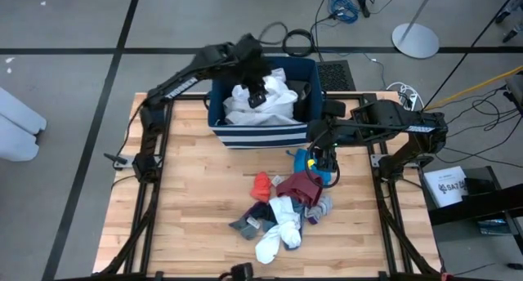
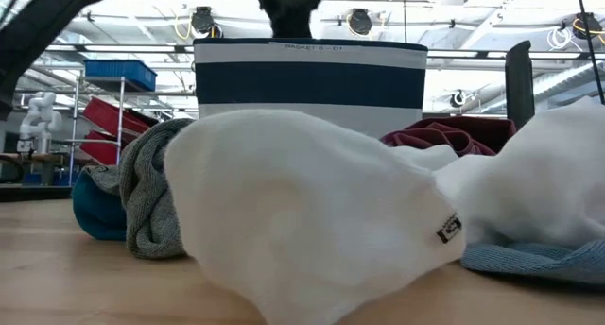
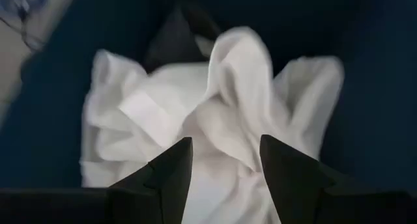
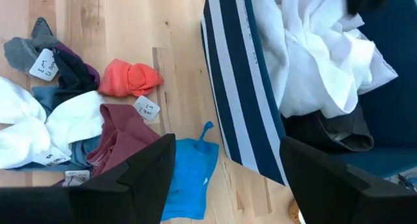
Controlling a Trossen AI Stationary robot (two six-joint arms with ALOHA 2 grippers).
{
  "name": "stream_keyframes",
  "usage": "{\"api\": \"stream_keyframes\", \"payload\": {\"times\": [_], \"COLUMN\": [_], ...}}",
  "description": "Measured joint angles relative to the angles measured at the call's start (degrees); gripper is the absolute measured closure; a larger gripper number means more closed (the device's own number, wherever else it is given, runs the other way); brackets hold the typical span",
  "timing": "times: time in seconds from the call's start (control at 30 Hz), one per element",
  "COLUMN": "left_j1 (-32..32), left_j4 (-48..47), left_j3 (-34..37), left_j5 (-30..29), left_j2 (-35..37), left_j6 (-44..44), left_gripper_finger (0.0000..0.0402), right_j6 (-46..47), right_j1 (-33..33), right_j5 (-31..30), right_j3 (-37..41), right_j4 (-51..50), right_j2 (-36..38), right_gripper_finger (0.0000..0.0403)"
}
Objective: Sort clothes
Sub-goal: Put the blue shorts into the blue laundry organizer
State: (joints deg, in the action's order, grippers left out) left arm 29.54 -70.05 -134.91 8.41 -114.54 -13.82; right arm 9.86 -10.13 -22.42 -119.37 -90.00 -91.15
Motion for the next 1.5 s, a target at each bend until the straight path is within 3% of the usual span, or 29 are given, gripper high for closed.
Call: {"api": "stream_keyframes", "payload": {"times": [0.4, 0.67, 0.83, 1.0, 1.23, 1.37, 1.5], "left_j1": [0.11, 0.02, -0.04, -0.04, 0.11, 0.07, 0.07], "left_j4": [-0.56, -7.41, -8.24, -2.61, 15.49, 24.15, 30.37], "left_j3": [-0.02, 0.02, 4.32, 17.49, 47.08, 61.27, 70.65], "left_j5": [0.12, 0.23, 0.34, 0.36, 0.38, 1.15, 3.48], "left_j2": [13.24, 19.46, 23.48, 31.00, 47.48, 57.05, 64.65], "left_j6": [2.03, 3.22, 3.45, 3.54, 6.42, 10.08, 15.37], "left_gripper_finger": [0.0212, 0.0212, 0.0212, 0.0212, 0.0212, 0.0212, 0.0212], "right_j6": [-0.33, -1.24, -3.15, -4.80, -6.32, -7.99, -8.08], "right_j1": [-0.01, 0.01, 0.01, -0.01, 0.02, 0.03, 0.73], "right_j5": [-0.01, -0.02, -0.02, -0.01, 0.01, -0.03, 0.27], "right_j3": [0.00, 0.00, 0.00, 0.02, 1.83, 10.55, 23.98], "right_j4": [0.00, 0.01, 0.00, 0.00, 3.43, 10.45, 20.40], "right_j2": [0.00, 0.00, 0.00, 0.88, 5.29, 11.57, 20.27], "right_gripper_finger": [0.0140, 0.0140, 0.0140, 0.0140, 0.0140, 0.0140, 0.0140]}}
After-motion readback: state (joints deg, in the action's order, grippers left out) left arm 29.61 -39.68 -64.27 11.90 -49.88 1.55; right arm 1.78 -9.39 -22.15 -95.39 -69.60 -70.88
